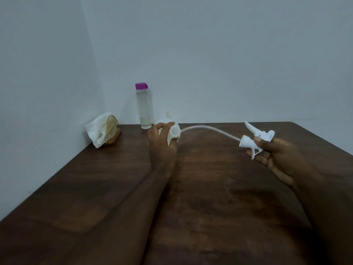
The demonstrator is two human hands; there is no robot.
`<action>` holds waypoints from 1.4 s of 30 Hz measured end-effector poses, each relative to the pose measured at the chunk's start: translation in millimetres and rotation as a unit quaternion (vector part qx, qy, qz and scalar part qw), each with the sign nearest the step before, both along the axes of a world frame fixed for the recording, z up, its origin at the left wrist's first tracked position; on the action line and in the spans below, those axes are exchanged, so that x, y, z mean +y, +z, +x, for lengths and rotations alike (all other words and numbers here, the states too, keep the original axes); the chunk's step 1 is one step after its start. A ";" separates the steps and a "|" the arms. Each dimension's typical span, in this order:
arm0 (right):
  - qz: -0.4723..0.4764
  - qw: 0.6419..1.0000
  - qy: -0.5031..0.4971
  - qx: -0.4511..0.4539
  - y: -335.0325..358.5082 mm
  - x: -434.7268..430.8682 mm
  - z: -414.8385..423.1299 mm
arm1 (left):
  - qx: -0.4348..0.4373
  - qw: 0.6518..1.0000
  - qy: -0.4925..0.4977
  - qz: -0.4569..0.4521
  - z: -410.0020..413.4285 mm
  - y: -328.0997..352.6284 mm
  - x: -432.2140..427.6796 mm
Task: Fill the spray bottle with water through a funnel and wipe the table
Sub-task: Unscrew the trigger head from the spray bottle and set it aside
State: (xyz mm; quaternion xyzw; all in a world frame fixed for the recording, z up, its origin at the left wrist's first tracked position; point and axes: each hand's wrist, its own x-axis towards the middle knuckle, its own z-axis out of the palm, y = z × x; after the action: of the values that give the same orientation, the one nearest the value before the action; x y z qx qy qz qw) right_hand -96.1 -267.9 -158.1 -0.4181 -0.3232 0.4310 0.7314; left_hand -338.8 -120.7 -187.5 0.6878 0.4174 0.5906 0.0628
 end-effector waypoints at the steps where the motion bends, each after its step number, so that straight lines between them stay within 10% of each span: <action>1: 0.004 1.000 0.005 0.003 1.7 -1.3 -0.7 | 0.000 1.000 0.000 0.001 0.5 0.4 0.4; 42: -0.061 0.996 -0.068 -0.008 4.9 -9.7 -2.5 | 0.042 0.998 0.015 0.032 0.1 -1.8 -1.0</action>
State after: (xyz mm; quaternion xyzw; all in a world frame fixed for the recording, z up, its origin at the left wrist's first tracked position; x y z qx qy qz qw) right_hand -98.6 -277.6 -153.3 -0.4865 -0.2729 0.3957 0.7295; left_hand -338.7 -121.7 -189.3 0.7074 0.4103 0.5754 0.0143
